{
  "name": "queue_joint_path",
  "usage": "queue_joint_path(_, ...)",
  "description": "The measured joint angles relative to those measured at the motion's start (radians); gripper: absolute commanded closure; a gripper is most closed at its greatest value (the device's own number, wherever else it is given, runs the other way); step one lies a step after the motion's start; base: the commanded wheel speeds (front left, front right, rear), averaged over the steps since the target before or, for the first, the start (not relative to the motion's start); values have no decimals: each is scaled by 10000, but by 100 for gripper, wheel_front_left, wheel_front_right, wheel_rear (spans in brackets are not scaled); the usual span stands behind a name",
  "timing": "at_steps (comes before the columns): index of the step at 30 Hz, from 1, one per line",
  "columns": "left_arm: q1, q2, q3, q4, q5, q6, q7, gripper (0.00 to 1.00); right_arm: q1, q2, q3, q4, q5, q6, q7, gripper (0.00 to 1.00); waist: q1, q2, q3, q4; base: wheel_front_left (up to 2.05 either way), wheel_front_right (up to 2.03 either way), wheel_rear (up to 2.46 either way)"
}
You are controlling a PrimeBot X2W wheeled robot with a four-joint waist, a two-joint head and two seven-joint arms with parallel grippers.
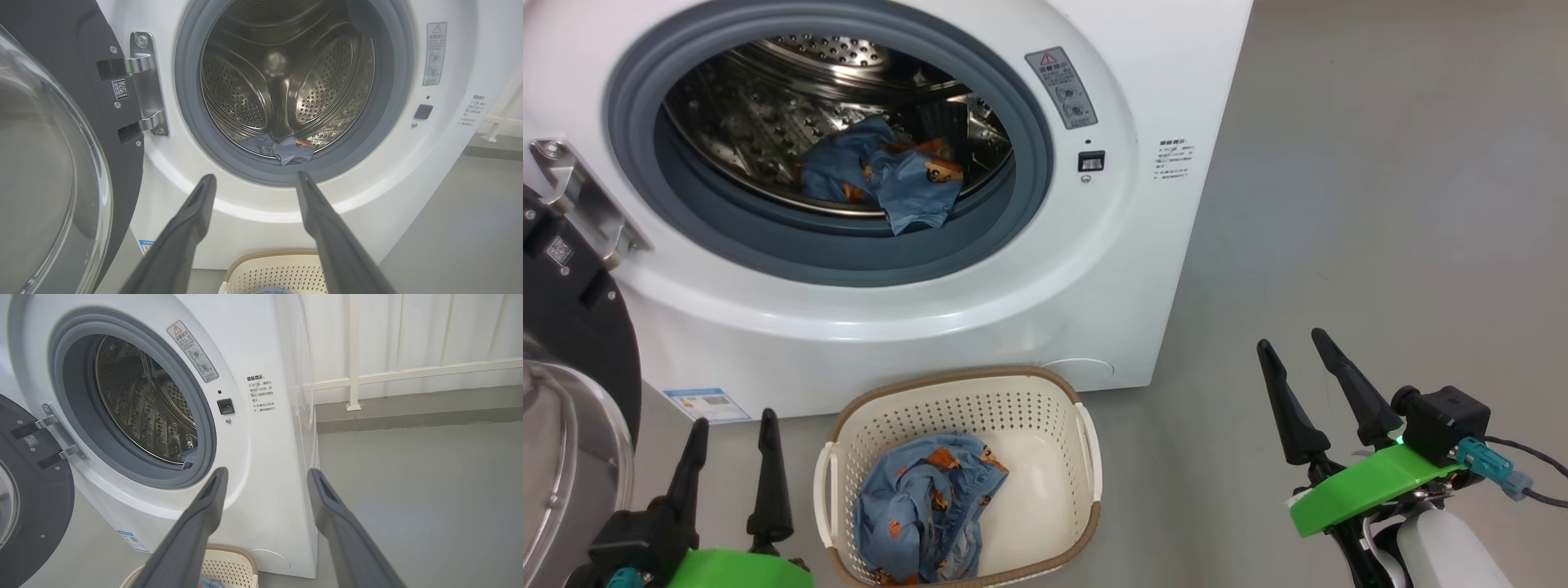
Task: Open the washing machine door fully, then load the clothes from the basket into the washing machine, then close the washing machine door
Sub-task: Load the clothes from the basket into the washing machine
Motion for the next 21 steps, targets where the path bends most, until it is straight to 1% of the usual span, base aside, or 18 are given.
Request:
queue_joint_path(5,-17,0,-42,0,-56,73,0,0,-1,0,-6,-2,0,0,0,0,0,0,65,8,0,0,0)
queue_joint_path(21,-41,-4,-115,0,-138,79,0,0,-8,-10,-4,2,0,0,0,0,0,0,185,-50,0,0,0)
